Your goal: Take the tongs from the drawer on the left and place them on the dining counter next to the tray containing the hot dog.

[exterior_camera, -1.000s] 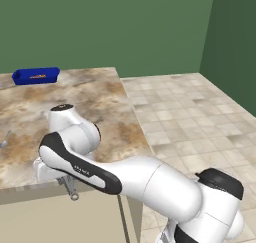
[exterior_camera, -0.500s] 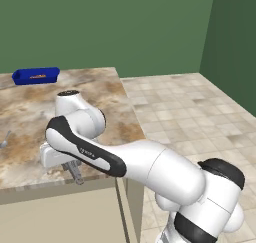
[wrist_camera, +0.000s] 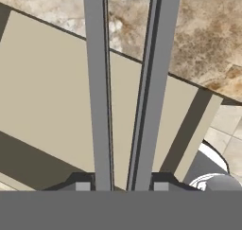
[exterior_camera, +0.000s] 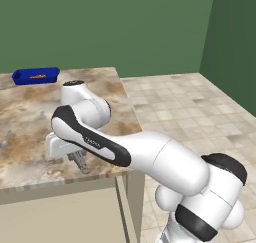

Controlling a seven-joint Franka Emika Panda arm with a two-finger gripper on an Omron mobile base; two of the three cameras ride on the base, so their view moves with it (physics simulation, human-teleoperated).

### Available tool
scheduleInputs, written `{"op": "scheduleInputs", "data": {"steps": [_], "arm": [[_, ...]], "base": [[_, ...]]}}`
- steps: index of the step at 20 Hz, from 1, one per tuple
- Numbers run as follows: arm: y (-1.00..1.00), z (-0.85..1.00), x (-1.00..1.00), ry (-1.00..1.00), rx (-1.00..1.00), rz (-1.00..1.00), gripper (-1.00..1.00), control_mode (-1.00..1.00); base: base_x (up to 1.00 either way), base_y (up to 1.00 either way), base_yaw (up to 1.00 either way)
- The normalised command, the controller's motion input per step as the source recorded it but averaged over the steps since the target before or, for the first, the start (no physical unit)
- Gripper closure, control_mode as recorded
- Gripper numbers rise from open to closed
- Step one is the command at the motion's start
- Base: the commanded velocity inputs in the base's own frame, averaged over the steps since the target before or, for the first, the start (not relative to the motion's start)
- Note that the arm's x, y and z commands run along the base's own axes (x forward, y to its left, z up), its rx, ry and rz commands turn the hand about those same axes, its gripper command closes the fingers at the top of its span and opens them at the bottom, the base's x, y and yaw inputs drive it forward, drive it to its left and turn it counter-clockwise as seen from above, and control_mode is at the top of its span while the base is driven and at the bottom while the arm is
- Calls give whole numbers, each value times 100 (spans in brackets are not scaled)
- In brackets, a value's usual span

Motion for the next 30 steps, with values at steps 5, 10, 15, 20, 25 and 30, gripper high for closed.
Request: {"op": "scheduleInputs", "data": {"steps": [5, 10, 15, 20, 25, 30], "arm": [[-15, 13, 3, -2, 0, 0, 100, -100], [-20, 11, 0, -2, 0, 0, 100, -100], [-21, 7, 6, 0, 0, 0, 100, -100], [-29, 10, 9, 0, 0, 0, 100, -100], [-31, 5, 5, -2, 0, -1, 100, -100], [-15, 4, 15, -2, 0, -6, 100, -100]], "base": [[0, 0, 0], [0, 0, 0], [0, 0, 0], [0, 0, 0], [0, 0, 0], [0, 0, 0]]}}
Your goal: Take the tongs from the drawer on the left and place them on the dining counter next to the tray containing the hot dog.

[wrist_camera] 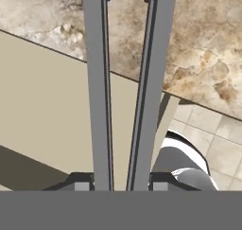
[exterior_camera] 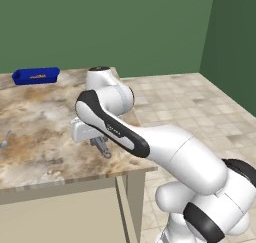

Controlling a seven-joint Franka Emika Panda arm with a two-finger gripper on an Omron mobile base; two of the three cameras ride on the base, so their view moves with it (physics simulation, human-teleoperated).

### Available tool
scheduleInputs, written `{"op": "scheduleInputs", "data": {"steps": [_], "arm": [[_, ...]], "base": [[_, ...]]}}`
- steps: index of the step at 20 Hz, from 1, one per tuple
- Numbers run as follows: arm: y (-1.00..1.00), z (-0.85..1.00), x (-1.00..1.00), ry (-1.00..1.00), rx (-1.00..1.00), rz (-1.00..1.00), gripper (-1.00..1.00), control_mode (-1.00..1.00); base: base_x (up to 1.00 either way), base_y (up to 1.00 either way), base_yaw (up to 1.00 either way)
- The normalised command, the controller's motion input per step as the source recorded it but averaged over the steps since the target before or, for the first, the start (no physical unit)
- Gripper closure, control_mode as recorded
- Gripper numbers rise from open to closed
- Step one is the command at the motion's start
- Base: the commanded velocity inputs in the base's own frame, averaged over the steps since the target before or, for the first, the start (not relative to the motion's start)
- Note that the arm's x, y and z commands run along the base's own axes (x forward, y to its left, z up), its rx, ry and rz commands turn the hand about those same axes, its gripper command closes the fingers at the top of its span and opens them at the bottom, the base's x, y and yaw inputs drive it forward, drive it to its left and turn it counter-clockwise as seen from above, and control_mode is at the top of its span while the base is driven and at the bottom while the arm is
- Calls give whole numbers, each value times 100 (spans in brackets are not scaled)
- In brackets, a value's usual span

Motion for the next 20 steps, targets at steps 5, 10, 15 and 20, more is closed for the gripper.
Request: {"op": "scheduleInputs", "data": {"steps": [5, 10, 15, 20], "arm": [[-34, 12, 3, -6, 0, -3, 100, -100], [-47, 18, 8, -4, 0, -2, 100, -100], [-46, 15, 22, 0, 0, -1, 100, -100], [-41, 2, 25, 0, 0, -1, 100, -100]], "base": [[0, 0, 0], [0, 0, 0], [0, 0, 0], [0, 0, 0]]}}
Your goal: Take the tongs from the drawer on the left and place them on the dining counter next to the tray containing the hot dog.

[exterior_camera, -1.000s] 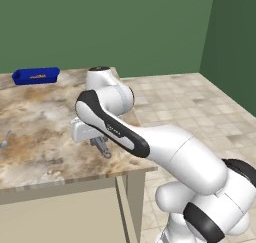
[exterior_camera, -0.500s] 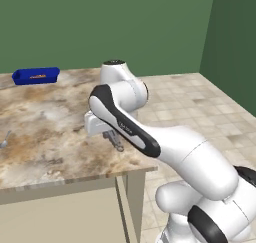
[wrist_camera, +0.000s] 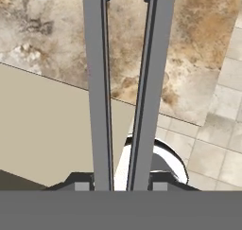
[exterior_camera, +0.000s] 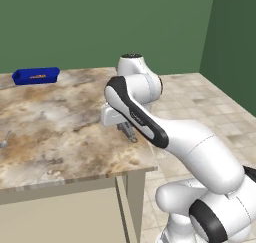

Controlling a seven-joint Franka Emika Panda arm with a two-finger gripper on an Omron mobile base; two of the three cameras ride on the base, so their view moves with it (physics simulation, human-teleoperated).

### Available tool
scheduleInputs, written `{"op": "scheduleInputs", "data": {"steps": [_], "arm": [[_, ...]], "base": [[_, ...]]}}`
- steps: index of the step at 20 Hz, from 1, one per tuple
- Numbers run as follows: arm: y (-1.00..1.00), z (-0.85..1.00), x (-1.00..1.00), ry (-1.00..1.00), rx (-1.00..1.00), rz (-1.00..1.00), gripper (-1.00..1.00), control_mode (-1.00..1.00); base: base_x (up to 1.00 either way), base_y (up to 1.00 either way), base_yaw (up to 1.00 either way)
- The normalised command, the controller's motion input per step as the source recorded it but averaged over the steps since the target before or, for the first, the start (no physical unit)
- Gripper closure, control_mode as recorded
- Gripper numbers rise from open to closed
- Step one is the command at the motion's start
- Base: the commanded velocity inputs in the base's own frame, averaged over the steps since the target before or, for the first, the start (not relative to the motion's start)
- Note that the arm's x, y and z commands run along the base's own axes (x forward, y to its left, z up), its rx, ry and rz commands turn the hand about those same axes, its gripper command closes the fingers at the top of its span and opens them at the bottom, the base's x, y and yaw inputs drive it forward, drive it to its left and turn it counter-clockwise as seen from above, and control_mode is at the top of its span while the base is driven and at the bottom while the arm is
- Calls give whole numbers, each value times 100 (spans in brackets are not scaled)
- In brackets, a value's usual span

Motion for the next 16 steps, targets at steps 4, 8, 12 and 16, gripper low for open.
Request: {"op": "scheduleInputs", "data": {"steps": [4, 8, 12, 16], "arm": [[-34, 0, 20, 0, 0, -7, 100, -100], [-35, 0, 16, 0, 0, -7, 100, -100], [-50, 0, 24, 0, 0, -12, 100, -100], [-50, 0, 13, 0, 0, -14, 100, -100]], "base": [[0, 0, 0], [0, 0, 0], [0, 0, 0], [0, 0, 0]]}}
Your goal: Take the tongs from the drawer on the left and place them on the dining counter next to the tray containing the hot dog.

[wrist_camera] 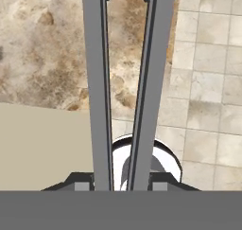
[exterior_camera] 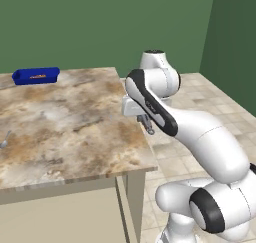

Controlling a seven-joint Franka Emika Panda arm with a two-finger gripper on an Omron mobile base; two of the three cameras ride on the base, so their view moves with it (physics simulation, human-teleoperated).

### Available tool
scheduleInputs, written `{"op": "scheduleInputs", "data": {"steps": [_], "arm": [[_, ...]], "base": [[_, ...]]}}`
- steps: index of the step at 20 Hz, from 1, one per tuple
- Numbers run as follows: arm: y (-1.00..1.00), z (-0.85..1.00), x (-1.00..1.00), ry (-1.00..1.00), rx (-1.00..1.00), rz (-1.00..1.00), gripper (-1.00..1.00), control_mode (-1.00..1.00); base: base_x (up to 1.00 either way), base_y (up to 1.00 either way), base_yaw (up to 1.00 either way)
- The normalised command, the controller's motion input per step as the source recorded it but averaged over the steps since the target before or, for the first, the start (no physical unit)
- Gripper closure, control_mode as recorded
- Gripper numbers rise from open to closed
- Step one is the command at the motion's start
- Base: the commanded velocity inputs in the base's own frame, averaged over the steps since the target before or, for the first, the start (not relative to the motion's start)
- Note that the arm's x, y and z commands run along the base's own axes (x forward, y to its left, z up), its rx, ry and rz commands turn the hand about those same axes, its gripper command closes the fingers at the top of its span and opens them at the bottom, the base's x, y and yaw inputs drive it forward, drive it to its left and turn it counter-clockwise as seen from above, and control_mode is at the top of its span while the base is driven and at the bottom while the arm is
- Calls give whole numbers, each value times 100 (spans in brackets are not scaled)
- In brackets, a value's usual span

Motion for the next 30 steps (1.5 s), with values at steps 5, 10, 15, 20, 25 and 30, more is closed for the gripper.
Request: {"op": "scheduleInputs", "data": {"steps": [5, 10, 15, 20, 25, 30], "arm": [[-28, 0, 0, 0, 0, 0, 100, -100], [-34, 0, 0, -9, -2, 0, 100, -100], [-33, 2, 0, -28, -12, 0, 100, -100], [-37, 10, -1, -29, -13, 0, 100, -100], [-27, 41, -8, -16, -2, 0, 100, -100], [-14, 57, 0, -4, 0, 0, 100, -100]], "base": [[0, 0, 0], [0, 0, 0], [0, 0, 0], [0, 0, 0], [0, 0, 0], [0, 0, 0]]}}
